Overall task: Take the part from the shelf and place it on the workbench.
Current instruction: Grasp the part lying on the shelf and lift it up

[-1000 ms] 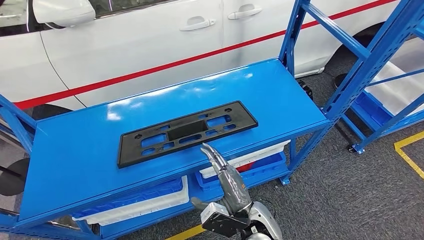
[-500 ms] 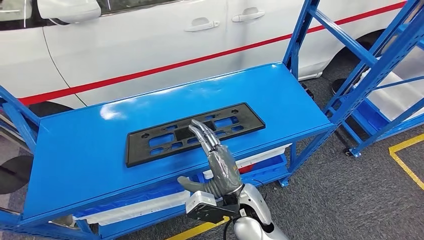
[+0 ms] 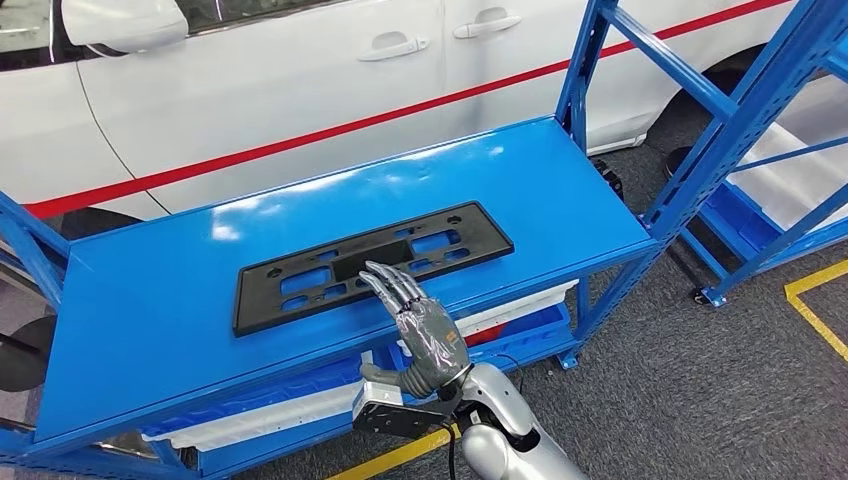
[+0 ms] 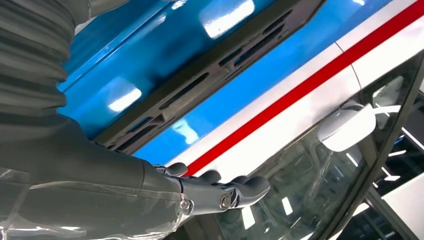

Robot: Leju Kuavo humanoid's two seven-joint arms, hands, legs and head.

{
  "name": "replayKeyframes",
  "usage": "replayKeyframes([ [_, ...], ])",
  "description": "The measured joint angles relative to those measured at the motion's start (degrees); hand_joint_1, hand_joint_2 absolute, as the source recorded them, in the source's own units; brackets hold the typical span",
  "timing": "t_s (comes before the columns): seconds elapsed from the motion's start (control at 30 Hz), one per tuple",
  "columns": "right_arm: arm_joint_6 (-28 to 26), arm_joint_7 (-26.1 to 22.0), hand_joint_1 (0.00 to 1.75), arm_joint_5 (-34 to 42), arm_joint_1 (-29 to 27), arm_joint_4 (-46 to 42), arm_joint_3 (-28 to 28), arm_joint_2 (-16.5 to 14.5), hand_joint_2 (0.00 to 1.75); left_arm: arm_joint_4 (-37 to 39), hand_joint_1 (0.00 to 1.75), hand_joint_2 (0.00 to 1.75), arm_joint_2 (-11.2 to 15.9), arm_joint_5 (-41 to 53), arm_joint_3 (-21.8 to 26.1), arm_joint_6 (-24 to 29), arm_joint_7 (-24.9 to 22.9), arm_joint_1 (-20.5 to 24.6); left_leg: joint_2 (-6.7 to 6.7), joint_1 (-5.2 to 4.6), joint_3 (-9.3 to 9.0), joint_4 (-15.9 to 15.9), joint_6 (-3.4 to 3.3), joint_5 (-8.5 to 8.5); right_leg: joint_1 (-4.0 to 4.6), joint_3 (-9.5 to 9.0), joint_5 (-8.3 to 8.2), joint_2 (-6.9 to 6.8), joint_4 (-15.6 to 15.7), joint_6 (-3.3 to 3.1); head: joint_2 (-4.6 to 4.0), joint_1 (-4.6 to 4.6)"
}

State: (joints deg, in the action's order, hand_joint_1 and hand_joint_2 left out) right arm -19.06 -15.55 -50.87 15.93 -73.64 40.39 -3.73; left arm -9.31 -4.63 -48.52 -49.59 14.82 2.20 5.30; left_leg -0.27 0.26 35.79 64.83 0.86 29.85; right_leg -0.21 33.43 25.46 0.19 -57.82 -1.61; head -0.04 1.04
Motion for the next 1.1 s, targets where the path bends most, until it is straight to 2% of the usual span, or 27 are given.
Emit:
replayKeyframes([
  [0.07, 0.02, 0.47, 0.00, -0.22, 0.24, 0.92, 0.04, 0.23, 1.75, 0.00, 0.00, 0.00, 0.00, -0.05, 0.00, 0.01, 0.09, -0.10, 0.01, 0.07, 3.42, 7.26, 0.20, 2.96, 0.12, 0.00, 0.05, -0.07, -0.03, -0.22, 0.00, 0.01],
  [0.1, -0.12, 0.75, 0.00, -0.47, 0.29, 1.39, 0.04, 0.42, 1.75, 0.00, 0.00, 0.00, 0.00, -0.08, 0.00, 0.00, 0.11, -0.17, 0.01, 0.08, 4.36, 9.13, 0.24, 3.19, 0.17, -0.01, 0.07, -0.07, -0.06, -0.25, 0.00, 0.01],
  [0.13, -0.40, 1.02, 0.00, -0.89, 0.34, 1.79, 0.04, 0.63, 1.75, 0.00, 0.00, 0.00, 0.00, -0.10, 0.00, 0.00, 0.11, -0.24, 0.01, 0.08, 4.30, 8.83, 0.20, 2.35, 0.19, -0.04, 0.09, -0.04, -0.10, -0.25, 0.00, 0.01],
  [0.17, -0.89, 1.31, 0.00, -1.58, 0.42, 2.11, 0.04, 0.82, 1.75, 0.00, 0.00, 0.00, 0.00, -0.13, 0.00, -0.01, 0.11, -0.27, 0.01, 0.08, 3.19, 6.40, 0.09, 0.62, 0.20, -0.10, 0.13, 0.01, -0.15, -0.21, 0.00, 0.01],
  [0.23, -2.40, 1.95, 0.00, -3.54, 0.72, 2.49, 0.04, 1.10, 1.75, 0.00, 0.00, 0.00, 0.00, -0.27, 0.00, -0.05, 0.07, -0.26, 0.00, -0.01, -0.55, -1.45, -0.36, -3.04, 0.31, -0.19, 0.28, 0.13, -0.33, 0.02, 0.00, 0.00],
  [0.27, -3.30, 2.39, 0.00, -4.71, 0.91, 2.61, 0.04, 1.20, 1.75, 0.00, 0.00, 0.00, 0.00, -0.38, 0.00, -0.08, 0.02, -0.21, -0.02, -0.10, -2.01, -4.51, -0.62, -4.05, 0.38, -0.14, 0.34, 0.16, -0.42, 0.23, 0.00, 0.00],
  [0.3, -4.26, 2.82, 0.00, -5.99, 1.07, 2.71, 0.04, 1.27, 1.75, 0.00, 0.00, 0.00, 0.00, -0.49, 0.00, -0.13, -0.03, -0.19, -0.05, -0.22, -2.79, -6.24, -0.86, -4.40, 0.43, -0.05, 0.35, 0.17, -0.48, 0.48, 0.00, -0.02],
  [0.4, -7.65, 4.65, 0.00, -11.24, 1.45, 2.99, 0.08, 1.40, 1.75, 0.00, 0.00, 0.00, -0.02, -0.69, 0.00, -0.42, -0.20, -0.26, -0.08, -0.26, -3.03, -7.17, -1.65, -4.55, 0.32, 0.09, 0.38, 0.15, -0.57, 1.38, 0.00, -0.05],
  [0.43, -9.00, 5.36, 0.00, -13.42, 1.69, 3.07, 0.10, 1.43, 1.75, 0.00, 0.00, 0.00, -0.04, -0.73, 0.00, -0.54, -0.25, -0.28, -0.04, -0.15, -3.14, -7.42, -1.94, -4.72, 0.28, 0.34, 0.91, 0.13, -1.23, 1.71, 0.00, -0.07],
  [0.5, -11.52, 6.67, 0.00, -17.66, 2.33, 3.38, 0.17, 1.48, 1.75, 0.00, 0.00, 0.00, -0.12, -0.83, 0.00, -0.70, -0.32, -0.24, 0.10, -0.02, -3.31, -7.77, -2.46, -4.97, 0.09, 2.37, 3.65, 0.11, -5.76, 2.29, 0.00, -0.09],
  [0.57, -13.15, 7.59, 0.00, -20.58, 2.79, 4.06, 0.28, 1.50, 1.75, 0.00, 0.00, 0.00, -0.22, -0.89, 0.00, -0.77, -0.33, -0.21, 0.16, -0.11, -3.24, -7.75, -2.69, -4.97, -0.10, 5.99, 6.94, 0.10, -13.12, 2.65, 0.00, -0.10],
  [0.6, -13.60, 7.86, 0.00, -21.44, 2.90, 4.49, 0.36, 1.52, 1.75, 0.00, 0.00, 0.00, -0.27, -0.89, 0.00, -0.78, -0.35, -0.24, 0.16, -0.13, -3.22, -7.73, -2.70, -4.96, -0.19, 7.27, 7.51, 0.09, -15.59, 2.77, 0.00, -0.10],
  [0.63, -13.94, 8.04, 0.00, -22.08, 3.04, 4.94, 0.43, 1.55, 1.75, 0.00, 0.00, 0.00, -0.32, -0.90, -0.01, -0.78, -0.37, -0.28, 0.13, -0.13, -3.22, -7.69, -2.68, -4.94, -0.29, 7.65, 7.01, 0.09, -16.14, 2.85, 0.00, -0.10],
  [0.67, -14.20, 8.15, 0.00, -22.54, 3.27, 5.34, 0.50, 1.56, 1.75, 0.00, 0.00, 0.00, -0.38, -0.92, -0.01, -0.81, -0.39, -0.31, 0.09, -0.12, -3.25, -7.63, -2.63, -4.91, -0.40, 6.88, 5.49, 0.08, -14.40, 2.86, 0.00, -0.10],
  [0.73, -14.72, 8.16, 0.00, -23.11, 3.99, 5.97, 0.60, 1.58, 1.75, 0.00, 0.00, 0.00, -0.49, -0.98, -0.01, -0.89, -0.41, -0.30, 0.02, -0.11, -3.30, -7.41, -2.38, -4.75, -0.55, 3.24, 1.78, 0.01, -6.98, 2.71, 0.00, -0.10],
  [0.77, -15.03, 8.16, 0.00, -23.32, 4.45, 6.29, 0.68, 1.56, 1.75, 0.00, 0.00, 0.00, -0.53, -1.02, -0.01, -0.93, -0.43, -0.27, 0.01, -0.19, -3.24, -7.22, -2.16, -4.64, -0.46, 1.71, 0.64, -0.02, -3.74, 2.51, 0.00, -0.09],
  [0.83, -15.56, 8.16, 0.00, -23.61, 5.20, 7.00, 0.89, 1.50, 1.75, 0.00, 0.00, 0.00, -0.60, -1.08, -0.01, -0.96, -0.47, -0.25, 0.00, -0.28, -3.04, -7.03, -1.60, -4.54, -0.22, 0.56, 0.20, 0.01, -0.98, 1.99, 0.00, -0.06],
  [0.93, -15.67, 8.12, 0.00, -23.66, 6.08, 8.10, 1.23, 1.36, 1.75, 0.00, 0.00, 0.00, -0.68, -1.21, -0.01, -0.96, -0.51, -0.24, 0.01, -0.15, -2.75, -6.60, -0.61, -4.12, -0.13, 0.58, -0.16, 0.06, -0.58, 0.99, 0.00, -0.04],
  [1.0, -15.34, 8.06, 0.00, -23.61, 7.01, 8.90, 1.60, 1.08, 1.75, 0.00, 0.00, 0.00, -0.72, -1.38, -0.02, -0.96, -0.49, -0.22, 0.03, -0.03, -1.15, -2.93, -0.04, -1.76, -0.25, 0.51, -0.39, -0.02, -0.26, 0.30, 0.00, -0.01],
  [1.07, -14.67, 7.88, 0.00, -23.22, 7.93, 9.92, 2.09, 0.89, 1.75, 0.00, 0.00, 0.00, -0.74, -1.62, -0.02, -0.95, -0.35, -0.25, 0.04, 0.06, 2.28, 4.58, 0.28, 1.86, -0.13, 0.60, -0.39, -0.09, -0.27, -0.02, 0.00, 0.02],
  [1.1, -14.36, 7.77, 0.00, -22.84, 8.27, 10.55, 2.32, 0.85, 1.75, 0.00, 0.00, 0.00, -0.74, -1.73, -0.02, -0.95, -0.24, -0.29, 0.04, 0.08, 3.88, 7.96, 0.37, 3.05, -0.05, 0.63, -0.39, -0.12, -0.29, -0.06, 0.00, 0.02],
])
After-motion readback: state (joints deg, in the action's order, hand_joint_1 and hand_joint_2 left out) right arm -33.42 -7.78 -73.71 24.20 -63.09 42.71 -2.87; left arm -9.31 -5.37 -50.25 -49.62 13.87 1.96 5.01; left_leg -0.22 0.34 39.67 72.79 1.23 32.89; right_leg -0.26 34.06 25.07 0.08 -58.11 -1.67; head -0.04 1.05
